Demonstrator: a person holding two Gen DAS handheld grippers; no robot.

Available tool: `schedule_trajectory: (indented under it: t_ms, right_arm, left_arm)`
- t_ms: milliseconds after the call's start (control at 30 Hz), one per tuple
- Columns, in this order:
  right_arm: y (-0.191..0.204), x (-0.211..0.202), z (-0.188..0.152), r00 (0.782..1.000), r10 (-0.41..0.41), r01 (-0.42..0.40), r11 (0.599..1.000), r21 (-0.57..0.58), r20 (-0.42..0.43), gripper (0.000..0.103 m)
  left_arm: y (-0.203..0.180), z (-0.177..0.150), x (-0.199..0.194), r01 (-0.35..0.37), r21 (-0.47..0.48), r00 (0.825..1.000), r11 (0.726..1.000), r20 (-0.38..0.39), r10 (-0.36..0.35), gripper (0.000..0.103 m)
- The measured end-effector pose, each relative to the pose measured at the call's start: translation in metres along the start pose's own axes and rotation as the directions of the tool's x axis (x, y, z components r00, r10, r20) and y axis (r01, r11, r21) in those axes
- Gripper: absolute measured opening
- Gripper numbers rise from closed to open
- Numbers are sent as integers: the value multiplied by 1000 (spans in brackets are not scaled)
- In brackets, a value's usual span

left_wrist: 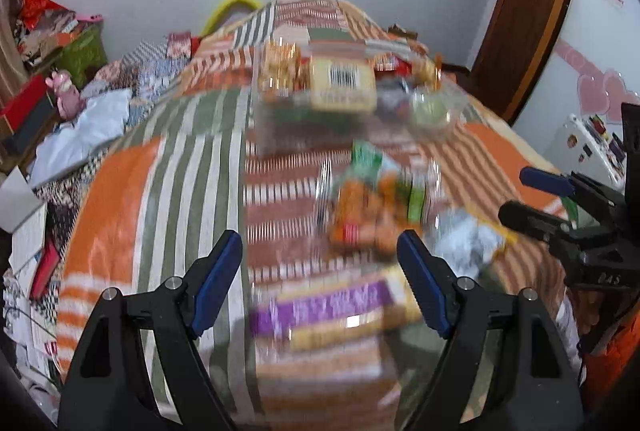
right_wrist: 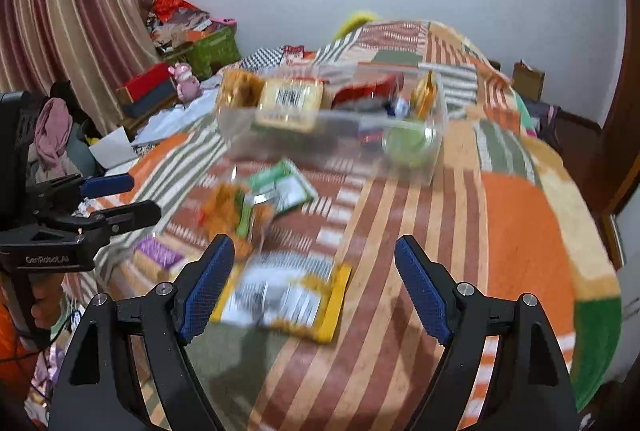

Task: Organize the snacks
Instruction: 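Grasp the purple-label rice cake with the left tool while the right tool grasps the yellow chip bag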

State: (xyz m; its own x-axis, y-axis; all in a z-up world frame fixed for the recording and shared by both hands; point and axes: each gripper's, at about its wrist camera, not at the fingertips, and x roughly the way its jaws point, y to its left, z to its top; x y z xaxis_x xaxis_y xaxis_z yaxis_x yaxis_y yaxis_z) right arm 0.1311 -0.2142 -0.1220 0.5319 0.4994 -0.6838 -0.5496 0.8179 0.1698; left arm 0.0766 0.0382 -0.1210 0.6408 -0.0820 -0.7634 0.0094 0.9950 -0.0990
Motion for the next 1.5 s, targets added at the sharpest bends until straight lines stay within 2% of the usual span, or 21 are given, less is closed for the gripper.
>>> schedule_trajectory:
  t_ms: [267,400,667,800,900,1067,1267,1300,1500]
  right_arm:
    - [10,0,-25,999,-15,14,1000,-12,-33,80]
    - [12,3,-33,998,-16,14,1000,-24,-55,80]
    - [9,11,-37,996,-42,38,998,-53,-80,80]
    - [4,23,-32,994,-23,16,998,-60,-109,80]
    - [3,31,-28,992,-7,-2,998,-70,-127,81]
    - [12,42,-19,989,-11,-11,989,-145,-147,81]
    - [17,59,-8,982,2,-42,978,-204,-191,81]
    - [16,63,-7,979,9,-49,980,-194,-202,81]
    - [8,66,-4,979,29,-55,991,-124,-203,75]
  left_arm:
    - [9,-35,-4,8,8,999,1000,-50,-8,80]
    - [0,-40,8,1,59,997,998,-82,4,80]
    - [-13,-21,31,15,91,996,996,-94,-7,80]
    - [-22,-9,45,11,142,996,990,-93,2,84]
    - [-26,-6,56,35,153,993,988,-117,-17,84]
    - [-25,-7,69,39,164,992,986,-128,-18,84]
    - [-16,-7,69,44,127,993,991,-113,-29,74]
    - [-16,-7,67,42,120,993,992,-111,-28,69]
    - [-12,-8,64,46,53,994,998,-106,-40,65]
